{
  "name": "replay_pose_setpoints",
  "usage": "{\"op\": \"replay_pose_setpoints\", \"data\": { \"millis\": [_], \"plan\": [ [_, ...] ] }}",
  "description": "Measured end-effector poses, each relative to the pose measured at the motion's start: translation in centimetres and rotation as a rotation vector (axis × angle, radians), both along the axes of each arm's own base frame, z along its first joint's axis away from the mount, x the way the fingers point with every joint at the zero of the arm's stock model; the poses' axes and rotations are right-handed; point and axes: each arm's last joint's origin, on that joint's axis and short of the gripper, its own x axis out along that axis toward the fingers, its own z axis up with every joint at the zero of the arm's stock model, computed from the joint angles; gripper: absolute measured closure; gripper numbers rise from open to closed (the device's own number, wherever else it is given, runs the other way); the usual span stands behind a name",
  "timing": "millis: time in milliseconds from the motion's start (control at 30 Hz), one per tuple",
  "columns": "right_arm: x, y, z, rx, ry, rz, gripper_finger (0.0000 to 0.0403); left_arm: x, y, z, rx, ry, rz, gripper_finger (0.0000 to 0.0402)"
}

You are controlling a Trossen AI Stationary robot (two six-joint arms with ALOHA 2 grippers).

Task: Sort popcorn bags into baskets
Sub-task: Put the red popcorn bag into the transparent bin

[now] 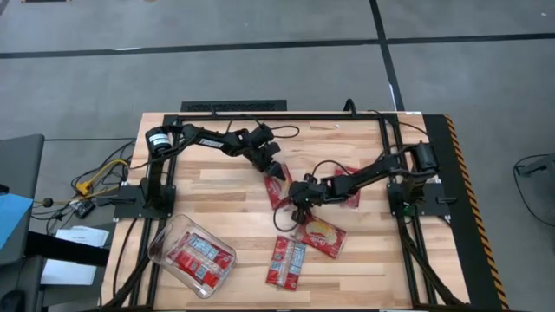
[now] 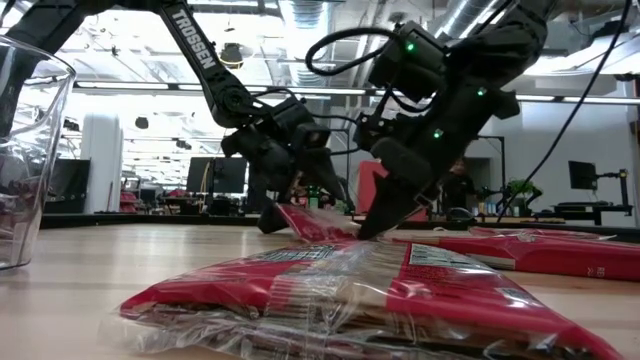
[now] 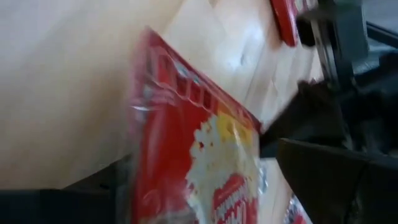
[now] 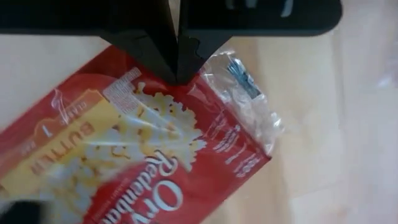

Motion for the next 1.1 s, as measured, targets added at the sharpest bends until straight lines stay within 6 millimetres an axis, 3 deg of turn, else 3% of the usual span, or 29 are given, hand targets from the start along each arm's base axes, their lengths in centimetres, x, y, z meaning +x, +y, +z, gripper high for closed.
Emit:
{"op": "replay_pose_setpoints", "data": {
  "millis": [233,500,600,667,733,833,1000,1100],
  "plan": [
    [-0.7,-0.1,1.5,-0.027,0.006,0.025,0.0383,-0.2,-0.3,-0.1,-0.069,0.007,-0.034,0.0182],
    [-3.9,1.3,9.3,-0.031,-0.047,0.053,0.0374,-0.1,-0.4,0.3,-0.176,0.036,-0.013,0.0372],
    [-5.8,2.0,12.4,-0.037,-0.129,0.001,0.0376,0.1,-1.1,1.5,-0.295,0.05,-0.023,0.0378],
    [-7.3,2.4,13.9,-0.05,-0.156,-0.025,0.0381,0.1,-2.1,3.6,-0.359,0.024,-0.068,0.0372],
    [-8.5,2.8,15.0,-0.065,-0.191,-0.054,0.0385,0.0,-3.2,7.3,-0.352,-0.056,-0.119,0.0374],
    [-10.0,3.3,16.1,-0.101,-0.216,-0.092,0.0386,-1.7,-5.7,12.9,-0.316,-0.123,-0.174,0.0382],
    [-10.8,3.8,16.3,-0.119,-0.222,-0.134,0.0373,-7.7,-10.9,20.9,-0.19,-0.148,-0.142,0.0382],
    [-10.4,4.0,15.7,-0.121,-0.2,-0.13,0.0373,-12.2,-14.4,23.7,-0.101,-0.096,-0.063,0.0381]
  ]
}}
